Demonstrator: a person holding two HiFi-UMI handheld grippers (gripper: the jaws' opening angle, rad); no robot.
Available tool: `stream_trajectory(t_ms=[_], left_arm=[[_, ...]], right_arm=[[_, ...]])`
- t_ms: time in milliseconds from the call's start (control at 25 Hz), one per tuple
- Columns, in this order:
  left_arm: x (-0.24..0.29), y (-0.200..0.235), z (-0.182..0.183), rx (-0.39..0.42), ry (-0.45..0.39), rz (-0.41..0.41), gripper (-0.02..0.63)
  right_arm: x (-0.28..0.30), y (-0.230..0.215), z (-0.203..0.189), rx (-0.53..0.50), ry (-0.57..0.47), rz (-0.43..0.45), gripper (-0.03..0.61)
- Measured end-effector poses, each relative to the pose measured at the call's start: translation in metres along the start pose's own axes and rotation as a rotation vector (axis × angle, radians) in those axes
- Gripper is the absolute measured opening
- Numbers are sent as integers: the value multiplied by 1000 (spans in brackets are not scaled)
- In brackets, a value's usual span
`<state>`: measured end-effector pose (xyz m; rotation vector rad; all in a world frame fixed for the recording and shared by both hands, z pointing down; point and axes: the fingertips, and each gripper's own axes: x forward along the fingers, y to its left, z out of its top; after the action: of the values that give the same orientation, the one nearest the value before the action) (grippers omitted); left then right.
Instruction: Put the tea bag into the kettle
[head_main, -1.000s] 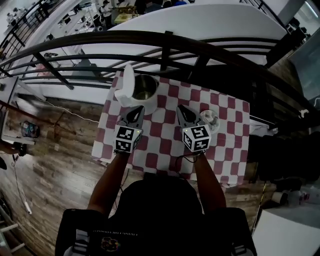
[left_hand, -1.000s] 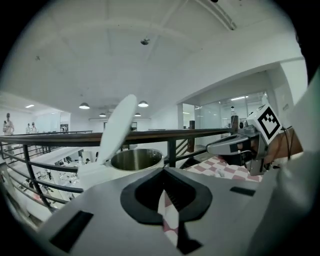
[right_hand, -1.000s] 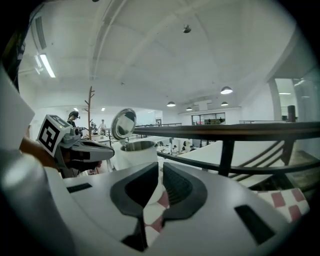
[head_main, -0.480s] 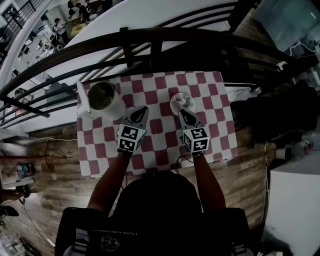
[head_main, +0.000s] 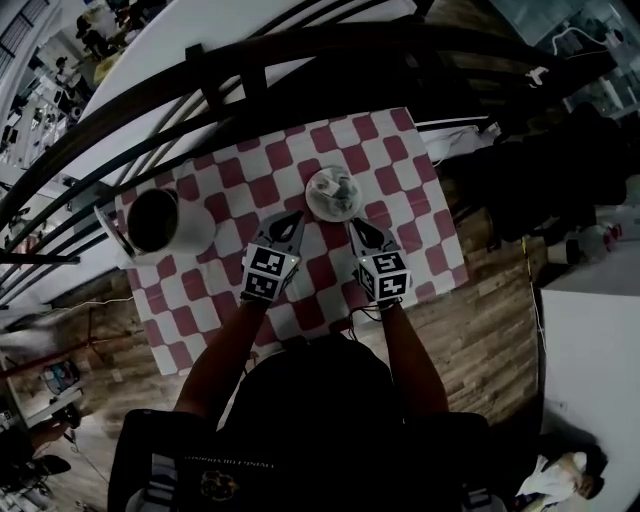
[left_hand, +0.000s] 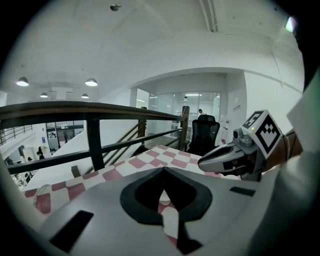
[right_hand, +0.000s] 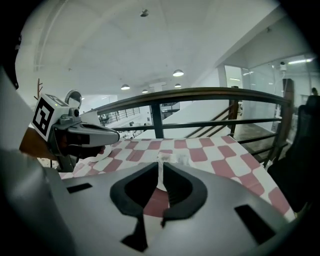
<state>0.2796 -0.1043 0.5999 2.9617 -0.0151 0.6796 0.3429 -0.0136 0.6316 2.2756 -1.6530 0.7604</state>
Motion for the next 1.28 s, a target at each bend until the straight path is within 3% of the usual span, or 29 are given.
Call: stream_trajectory(t_ms=[40,120,160,480,680,720,760,800,1280], left_arm=[[5,-2,-2,0,8,-11,3],[16,-4,-8,-5,25,-26,3],[20,-4,-11,-10,34,-31,3],[46,-8,-30,-31,81,-68,3],[47,-1,-43,-43,115,-59,3],[47,2,-44,-47,116,-54,3],[46,4,-44,-50,117,-50,3],[45,5,-44,-51,115,-45,3],[-2,13,-34,-66,64,52,4]], right_arm=[[4,-1,-4,10,16,3,21],[15,-1,-12,31,60,18,169],[21,-1,-16,34,82,25,206],[62,1,-34,9,156,52,209],[79,-7,-51,0,213,24,209],[80,-11,-55,-5,229,8,208],[81,-14,-56,-10,232,-11,84],[81,-16,-55,-13,221,-23,11],[40,24,-21,-71,79,44,11]])
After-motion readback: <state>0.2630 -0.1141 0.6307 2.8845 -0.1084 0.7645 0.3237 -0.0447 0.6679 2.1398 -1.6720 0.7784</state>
